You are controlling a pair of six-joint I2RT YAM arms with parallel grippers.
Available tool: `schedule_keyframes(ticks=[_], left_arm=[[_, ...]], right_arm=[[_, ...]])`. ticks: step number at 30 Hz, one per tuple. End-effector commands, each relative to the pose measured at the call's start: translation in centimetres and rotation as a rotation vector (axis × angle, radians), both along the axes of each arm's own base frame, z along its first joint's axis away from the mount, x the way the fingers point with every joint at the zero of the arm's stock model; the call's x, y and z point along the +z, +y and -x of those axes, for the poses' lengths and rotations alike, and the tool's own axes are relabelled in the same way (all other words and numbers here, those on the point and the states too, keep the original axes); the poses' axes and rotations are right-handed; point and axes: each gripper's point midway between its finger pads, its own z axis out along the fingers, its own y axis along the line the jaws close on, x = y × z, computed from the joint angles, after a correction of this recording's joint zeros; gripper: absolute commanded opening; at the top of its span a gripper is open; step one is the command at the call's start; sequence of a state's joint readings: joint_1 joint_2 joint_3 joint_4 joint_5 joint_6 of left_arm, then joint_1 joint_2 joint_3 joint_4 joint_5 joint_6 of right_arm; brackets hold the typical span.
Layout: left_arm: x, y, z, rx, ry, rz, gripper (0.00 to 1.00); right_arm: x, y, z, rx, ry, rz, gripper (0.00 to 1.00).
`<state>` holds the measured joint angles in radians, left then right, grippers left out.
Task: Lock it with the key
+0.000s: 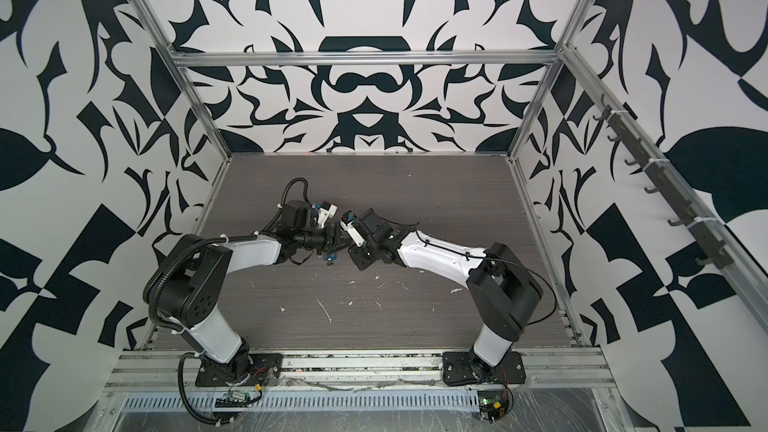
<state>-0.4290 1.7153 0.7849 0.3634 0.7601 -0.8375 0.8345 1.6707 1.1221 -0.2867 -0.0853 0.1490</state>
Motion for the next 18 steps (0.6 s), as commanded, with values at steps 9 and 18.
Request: schedule_keyframes(ticks=[9,18], left_arm=[[0.23,-1.02,0.21,-0.045,0.009,0.031,0.37],[0.01,-1.29,0.08,-0.056,0.018,0.042,0.16]], right_arm=[[1.98,1.22,-0.97,0.019,-0.051,-0.013,0.26],[1.84,1.14,-1.49,0.003,-0.069,-0.004,0.25]])
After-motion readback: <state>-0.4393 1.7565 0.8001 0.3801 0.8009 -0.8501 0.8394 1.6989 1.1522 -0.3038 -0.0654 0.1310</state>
